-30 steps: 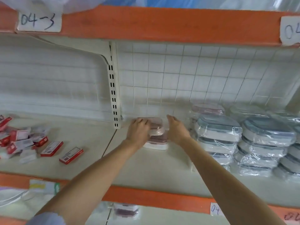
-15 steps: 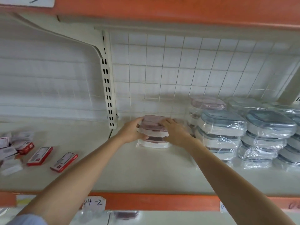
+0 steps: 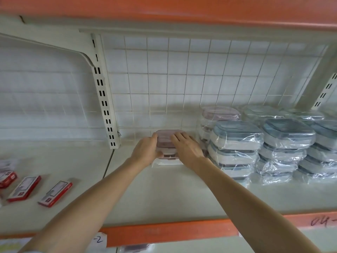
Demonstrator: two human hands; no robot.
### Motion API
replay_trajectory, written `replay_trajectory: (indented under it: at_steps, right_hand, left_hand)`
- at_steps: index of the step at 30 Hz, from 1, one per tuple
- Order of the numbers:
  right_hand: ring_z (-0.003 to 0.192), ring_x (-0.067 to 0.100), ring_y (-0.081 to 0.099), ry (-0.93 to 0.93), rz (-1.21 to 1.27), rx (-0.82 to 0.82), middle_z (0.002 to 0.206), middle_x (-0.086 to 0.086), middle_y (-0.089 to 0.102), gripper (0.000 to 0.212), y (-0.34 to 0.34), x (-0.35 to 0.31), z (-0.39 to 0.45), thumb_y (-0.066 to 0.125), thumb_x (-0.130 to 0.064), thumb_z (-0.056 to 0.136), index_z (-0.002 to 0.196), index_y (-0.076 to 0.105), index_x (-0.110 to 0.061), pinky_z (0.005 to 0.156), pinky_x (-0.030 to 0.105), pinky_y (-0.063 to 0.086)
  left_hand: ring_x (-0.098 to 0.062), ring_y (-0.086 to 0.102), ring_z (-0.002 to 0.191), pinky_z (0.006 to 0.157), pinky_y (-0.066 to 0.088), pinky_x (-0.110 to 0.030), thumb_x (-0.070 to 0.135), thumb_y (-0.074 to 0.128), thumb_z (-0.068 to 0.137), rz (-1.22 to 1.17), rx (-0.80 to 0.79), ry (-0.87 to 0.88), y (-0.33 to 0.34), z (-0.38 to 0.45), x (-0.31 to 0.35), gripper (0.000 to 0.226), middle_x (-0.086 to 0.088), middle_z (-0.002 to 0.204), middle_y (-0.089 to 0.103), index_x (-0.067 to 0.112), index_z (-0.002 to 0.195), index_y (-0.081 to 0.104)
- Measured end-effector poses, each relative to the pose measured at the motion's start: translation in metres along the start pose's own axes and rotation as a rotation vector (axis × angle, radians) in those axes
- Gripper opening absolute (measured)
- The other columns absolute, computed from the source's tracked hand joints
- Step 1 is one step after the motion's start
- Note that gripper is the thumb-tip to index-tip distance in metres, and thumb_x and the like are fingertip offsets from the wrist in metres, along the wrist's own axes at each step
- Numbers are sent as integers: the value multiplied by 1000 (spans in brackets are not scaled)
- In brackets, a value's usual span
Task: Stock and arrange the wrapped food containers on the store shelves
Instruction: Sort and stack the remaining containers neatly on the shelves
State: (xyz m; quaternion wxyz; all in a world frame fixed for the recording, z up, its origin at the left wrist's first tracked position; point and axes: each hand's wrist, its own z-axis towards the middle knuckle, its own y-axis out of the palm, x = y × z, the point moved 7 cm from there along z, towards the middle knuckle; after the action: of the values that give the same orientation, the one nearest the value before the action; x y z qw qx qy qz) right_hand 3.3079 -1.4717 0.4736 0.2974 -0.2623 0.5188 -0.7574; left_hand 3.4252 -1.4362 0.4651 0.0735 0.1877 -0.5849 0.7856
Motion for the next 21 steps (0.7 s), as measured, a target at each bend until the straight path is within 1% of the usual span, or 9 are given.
replay_trajectory:
  at_steps: [2, 6, 9, 12, 14, 16, 17, 19, 21]
  right_hand:
    - [125, 23, 36, -9, 31, -4, 129, 2, 44, 42, 0, 1, 1, 57, -8, 86, 125, 41, -12, 97, 29, 32]
    - [123, 22, 37, 6, 66, -25, 130, 3, 46, 44, -4, 4, 8, 59, -9, 86, 125, 40, -11, 97, 29, 34]
    - [125, 23, 36, 36, 83, -16, 133, 4, 44, 45, 2, 4, 5, 54, -5, 87, 129, 38, -11, 98, 30, 34]
    - [130, 22, 33, 75, 116, -20, 139, 3, 40, 50, 6, 2, -2, 52, 1, 86, 132, 37, -10, 102, 28, 31]
    - [133, 22, 31, 79, 130, -105, 143, 3, 36, 55, 2, 3, 3, 53, 0, 86, 136, 34, -11, 105, 31, 31]
    - [131, 24, 35, 54, 110, -205, 141, 4, 39, 52, -7, 4, 7, 54, -4, 87, 135, 36, -12, 100, 36, 36]
    - [130, 24, 36, 33, 68, -224, 139, 5, 41, 50, -13, 4, 7, 54, -7, 87, 135, 38, -12, 99, 38, 36]
    - [128, 26, 36, 15, 26, -201, 136, 5, 41, 49, -23, 3, 0, 53, -9, 87, 134, 40, -11, 97, 40, 36]
    - [124, 28, 37, 18, 42, -133, 134, 4, 40, 46, -30, 2, -12, 50, -7, 87, 132, 41, -11, 92, 38, 38]
  left_hand:
    - [-33, 60, 95, 67, 38, -31, 25, 74, 78, 132, 9, 6, -1, 0, 5, 61, -15, 102, 63, 6, 127, 42]
    - [-34, 59, 96, 78, 47, -36, 28, 71, 82, 185, -54, 24, 3, 2, 8, 72, -16, 104, 60, 14, 139, 30]
    - [-32, 60, 94, 72, 46, -34, 31, 69, 83, 260, -49, 16, 1, 2, 10, 70, -13, 101, 61, 17, 140, 30]
    - [-30, 61, 95, 68, 43, -33, 40, 62, 87, 359, -71, 20, 1, 0, 12, 65, -10, 103, 62, 19, 139, 28]
    - [-30, 59, 100, 74, 46, -33, 45, 57, 89, 368, -123, -3, 0, -1, 7, 66, -10, 107, 61, 24, 142, 24]
    - [-32, 53, 111, 86, 43, -36, 49, 53, 90, 429, -158, -27, -7, -2, 4, 69, -11, 119, 56, 30, 146, 18]
    - [-33, 48, 116, 91, 41, -38, 49, 53, 90, 461, -159, -35, -11, -4, 6, 72, -12, 124, 52, 31, 148, 15]
    - [-32, 45, 121, 95, 39, -39, 46, 53, 91, 487, -106, -27, -21, -10, 13, 70, -11, 130, 49, 25, 148, 19]
    - [-29, 46, 119, 94, 39, -38, 41, 53, 91, 508, -20, 10, -30, -19, 25, 59, -10, 130, 50, 16, 140, 31]
